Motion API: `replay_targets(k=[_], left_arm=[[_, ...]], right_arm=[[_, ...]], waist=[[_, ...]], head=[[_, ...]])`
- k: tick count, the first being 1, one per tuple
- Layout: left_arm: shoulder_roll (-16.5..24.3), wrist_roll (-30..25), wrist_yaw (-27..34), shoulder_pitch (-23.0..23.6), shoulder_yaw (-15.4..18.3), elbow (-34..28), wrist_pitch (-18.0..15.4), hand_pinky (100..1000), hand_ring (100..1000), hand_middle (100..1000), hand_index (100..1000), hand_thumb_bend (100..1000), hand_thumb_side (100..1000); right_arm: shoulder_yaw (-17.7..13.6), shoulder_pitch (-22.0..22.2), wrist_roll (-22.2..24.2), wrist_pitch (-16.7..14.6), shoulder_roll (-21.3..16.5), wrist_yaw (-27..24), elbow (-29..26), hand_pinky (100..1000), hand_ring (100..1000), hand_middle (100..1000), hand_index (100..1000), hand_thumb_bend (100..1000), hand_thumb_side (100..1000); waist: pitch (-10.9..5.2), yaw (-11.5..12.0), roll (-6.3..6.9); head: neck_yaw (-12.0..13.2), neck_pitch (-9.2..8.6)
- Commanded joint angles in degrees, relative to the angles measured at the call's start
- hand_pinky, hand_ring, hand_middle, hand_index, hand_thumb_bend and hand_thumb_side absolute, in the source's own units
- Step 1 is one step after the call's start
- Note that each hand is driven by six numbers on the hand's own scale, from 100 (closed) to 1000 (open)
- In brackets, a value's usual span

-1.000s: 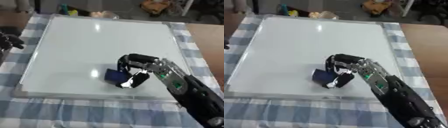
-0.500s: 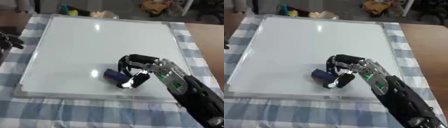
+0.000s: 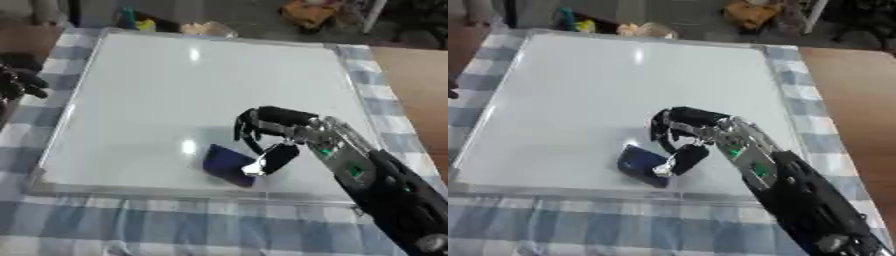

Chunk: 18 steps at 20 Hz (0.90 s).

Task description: Wipe the whiteboard clean with a brush.

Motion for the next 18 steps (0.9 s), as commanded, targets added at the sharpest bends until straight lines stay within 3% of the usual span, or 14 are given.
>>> replay_targets(k=[1,18], left_arm=[[0.8,-0.1,0.5,-0.9,0.2,-0.8,0.0,557,573,621,729,677,969],[0.8,-0.2,0.5,-1.0,0.2,-0.9,-0.1,558,574,621,729,676,968]], right_arm=[[-0.8,-0.5,-0.2,0.2,-0.9,-0.2,-1.2,535,623,642,282,416,521],[0.2,-0.3,0.5,-0.4,-0.3,0.8,-0.7,534,611,626,276,414,515]], waist=[[-0.78,-0.1,0.26],[-0.89,-0.2,0.33]], head=[[-0.2,0.34],[-1.4,-0.62]])
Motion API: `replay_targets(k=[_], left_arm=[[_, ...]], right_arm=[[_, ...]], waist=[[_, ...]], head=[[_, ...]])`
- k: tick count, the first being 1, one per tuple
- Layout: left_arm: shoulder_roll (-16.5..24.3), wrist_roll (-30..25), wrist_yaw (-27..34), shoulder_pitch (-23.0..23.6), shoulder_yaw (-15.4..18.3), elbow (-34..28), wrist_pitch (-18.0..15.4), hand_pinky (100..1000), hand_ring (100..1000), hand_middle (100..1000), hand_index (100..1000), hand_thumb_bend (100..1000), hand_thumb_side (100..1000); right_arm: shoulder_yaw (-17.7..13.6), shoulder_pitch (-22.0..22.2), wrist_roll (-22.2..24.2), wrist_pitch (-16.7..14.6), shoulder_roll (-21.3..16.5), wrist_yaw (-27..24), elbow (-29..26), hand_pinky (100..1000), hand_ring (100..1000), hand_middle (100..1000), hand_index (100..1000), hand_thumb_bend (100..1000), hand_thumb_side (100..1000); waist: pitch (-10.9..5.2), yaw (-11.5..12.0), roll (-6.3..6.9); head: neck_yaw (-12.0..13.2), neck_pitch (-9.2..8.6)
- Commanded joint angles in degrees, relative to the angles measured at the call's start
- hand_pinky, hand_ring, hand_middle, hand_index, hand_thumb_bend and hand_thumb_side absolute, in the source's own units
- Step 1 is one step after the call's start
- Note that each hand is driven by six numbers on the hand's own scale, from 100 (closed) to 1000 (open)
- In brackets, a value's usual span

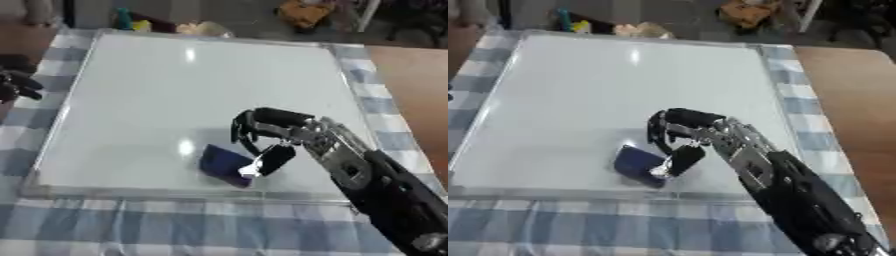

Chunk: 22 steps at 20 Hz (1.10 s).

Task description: Wipe the whiteboard clean with a brush.

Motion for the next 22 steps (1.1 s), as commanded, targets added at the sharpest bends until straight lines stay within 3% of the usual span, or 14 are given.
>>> replay_targets(k=[1,7,15,22], left_arm=[[0.8,-0.2,0.5,-1.0,0.2,-0.9,-0.1,558,574,621,729,677,969],[0.8,-0.2,0.5,-0.9,0.2,-0.8,-0.1,558,574,621,729,677,969],[0.8,-0.1,0.5,-0.9,0.2,-0.8,0.0,559,574,621,729,676,969],[0.8,-0.1,0.5,-0.9,0.2,-0.8,0.0,559,574,621,730,675,969]], right_arm=[[-0.3,-0.8,0.0,-0.1,-0.3,0.7,-0.7,535,611,626,275,413,514],[-0.2,-0.8,0.0,-0.2,-0.1,1.2,-0.7,535,611,626,276,414,516],[0.3,-1.1,-0.1,-0.3,-0.2,7.1,-2.4,564,636,650,288,538,596],[0.6,-0.9,-0.5,-0.8,0.1,9.9,-2.4,572,642,654,289,511,586]], waist=[[-0.9,0.0,0.33],[-0.93,-0.1,0.31],[-1.01,-0.2,0.27],[-1.03,-0.2,0.29]], head=[[-0.2,-0.55],[-0.5,-0.41],[-0.8,-0.3],[-1.0,-0.31]])
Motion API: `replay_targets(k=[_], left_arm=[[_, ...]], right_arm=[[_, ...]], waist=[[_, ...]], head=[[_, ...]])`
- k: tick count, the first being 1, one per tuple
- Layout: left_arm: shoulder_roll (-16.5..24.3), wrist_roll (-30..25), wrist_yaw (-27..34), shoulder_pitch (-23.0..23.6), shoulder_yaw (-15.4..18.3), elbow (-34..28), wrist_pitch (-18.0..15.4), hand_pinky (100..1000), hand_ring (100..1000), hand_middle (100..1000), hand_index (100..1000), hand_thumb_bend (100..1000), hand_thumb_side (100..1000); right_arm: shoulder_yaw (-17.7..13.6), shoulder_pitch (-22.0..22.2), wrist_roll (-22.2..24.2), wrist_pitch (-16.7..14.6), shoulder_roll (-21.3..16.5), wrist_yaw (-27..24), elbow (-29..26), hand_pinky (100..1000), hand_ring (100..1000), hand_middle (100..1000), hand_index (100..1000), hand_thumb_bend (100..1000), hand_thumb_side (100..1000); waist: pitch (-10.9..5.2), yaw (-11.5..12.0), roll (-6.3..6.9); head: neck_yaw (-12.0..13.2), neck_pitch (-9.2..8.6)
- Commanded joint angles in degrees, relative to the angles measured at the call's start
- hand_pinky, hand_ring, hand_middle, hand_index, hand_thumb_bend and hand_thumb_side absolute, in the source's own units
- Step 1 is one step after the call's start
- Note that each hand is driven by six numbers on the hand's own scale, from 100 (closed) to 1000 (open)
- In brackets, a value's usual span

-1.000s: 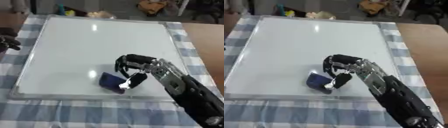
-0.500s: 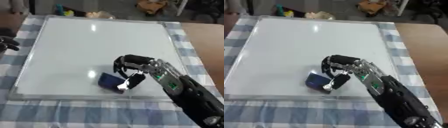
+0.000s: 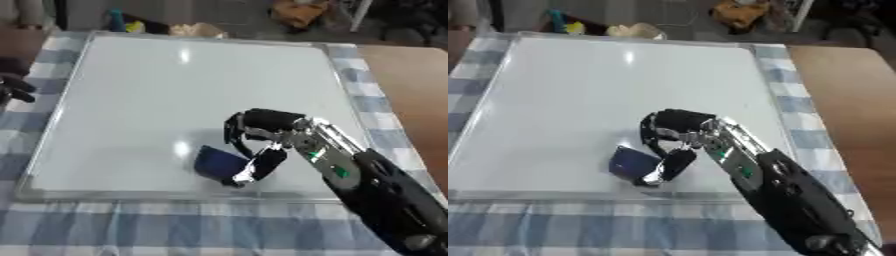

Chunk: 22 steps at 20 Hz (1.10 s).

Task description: Wipe the whiteboard clean with a brush.

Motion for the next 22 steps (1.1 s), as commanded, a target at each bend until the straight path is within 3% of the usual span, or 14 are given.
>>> replay_targets(k=[1,13,22], left_arm=[[0.8,-0.1,0.3,-0.9,0.2,-0.8,-0.1,559,574,621,729,675,969],[0.8,-0.1,0.3,-1.0,0.1,-0.8,-0.1,559,574,621,730,675,969],[0.8,-0.1,0.3,-0.9,0.1,-0.7,-0.1,559,574,621,730,676,970]], right_arm=[[0.2,-0.9,0.1,-0.2,-0.2,1.5,-0.7,572,639,652,289,506,580],[0.6,-0.7,0.2,-1.1,0.7,4.6,1.1,539,549,539,279,408,490],[-0.1,-0.6,-0.7,-0.4,0.4,4.0,0.8,525,537,527,279,376,476]], waist=[[-0.95,0.0,0.31],[-1.02,0.1,0.32],[-1.2,0.1,0.33]], head=[[-0.3,-0.29],[-0.4,-0.34],[-0.4,-0.45]])
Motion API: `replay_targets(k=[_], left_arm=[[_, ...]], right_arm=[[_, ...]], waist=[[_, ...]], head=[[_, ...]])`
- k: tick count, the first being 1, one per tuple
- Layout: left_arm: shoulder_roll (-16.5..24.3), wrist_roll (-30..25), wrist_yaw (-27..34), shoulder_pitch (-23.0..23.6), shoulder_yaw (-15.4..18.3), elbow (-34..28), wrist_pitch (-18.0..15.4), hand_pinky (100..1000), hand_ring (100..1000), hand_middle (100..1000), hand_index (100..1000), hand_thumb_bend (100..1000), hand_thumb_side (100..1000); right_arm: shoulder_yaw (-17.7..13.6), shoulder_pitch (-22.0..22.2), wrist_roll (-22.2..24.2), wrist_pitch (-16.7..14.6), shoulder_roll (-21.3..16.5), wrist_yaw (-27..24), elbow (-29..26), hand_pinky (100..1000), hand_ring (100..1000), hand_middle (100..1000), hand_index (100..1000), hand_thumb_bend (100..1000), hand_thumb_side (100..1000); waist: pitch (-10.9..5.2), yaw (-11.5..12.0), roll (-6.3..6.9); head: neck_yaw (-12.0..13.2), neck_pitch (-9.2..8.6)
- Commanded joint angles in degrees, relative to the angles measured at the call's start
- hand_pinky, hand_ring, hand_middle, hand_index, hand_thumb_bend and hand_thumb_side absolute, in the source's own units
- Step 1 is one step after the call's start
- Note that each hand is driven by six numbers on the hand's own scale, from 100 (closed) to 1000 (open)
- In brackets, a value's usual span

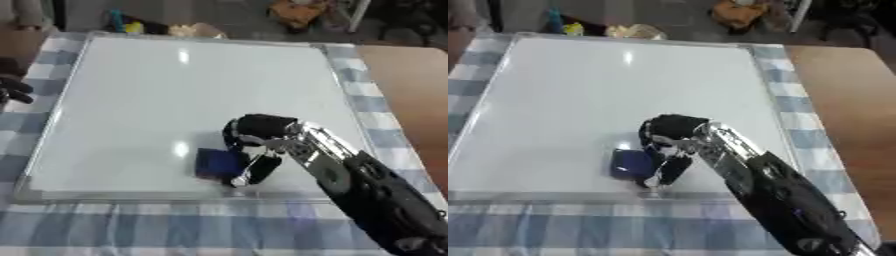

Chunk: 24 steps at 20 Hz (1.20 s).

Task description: Wipe the whiteboard clean with a brush.

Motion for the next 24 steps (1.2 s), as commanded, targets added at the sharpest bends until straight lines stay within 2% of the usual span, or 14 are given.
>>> replay_targets(k=[1,9,14,18,24], left_arm=[[0.8,-0.1,0.3,-0.9,0.2,-0.7,-0.1,559,574,621,730,675,969],[0.8,0.1,0.4,-0.9,0.2,-0.8,-0.1,559,574,620,730,677,968],[0.8,0.0,0.4,-0.9,0.2,-0.8,-0.1,559,574,620,730,677,968],[0.8,0.0,0.4,-0.9,0.2,-0.8,-0.1,559,574,620,730,679,968],[0.8,0.0,0.4,-0.9,0.2,-0.8,-0.1,559,573,620,730,680,968]], right_arm=[[-1.0,-0.6,-0.5,0.4,-0.7,-0.7,-0.6,523,534,525,279,368,470],[-2.3,-0.5,-1.0,1.6,-1.5,-1.8,-0.6,515,521,511,277,362,463],[-1.7,-0.5,0.0,1.1,-1.4,-2.1,0.0,523,549,533,285,383,484],[-1.2,-0.6,0.7,0.6,-1.1,-2.2,0.5,536,607,588,293,440,532],[-1.0,-0.8,1.1,0.3,-0.8,-1.8,0.8,534,576,557,290,404,504]], waist=[[-0.91,-0.1,0.33],[-1.13,-0.2,0.34],[-1.07,-0.2,0.33],[-1.02,-0.1,0.33],[-1.04,-0.1,0.24]], head=[[-0.1,-0.47],[-0.2,-0.53],[-0.3,-0.55],[-0.4,-0.56],[-0.4,-0.55]])
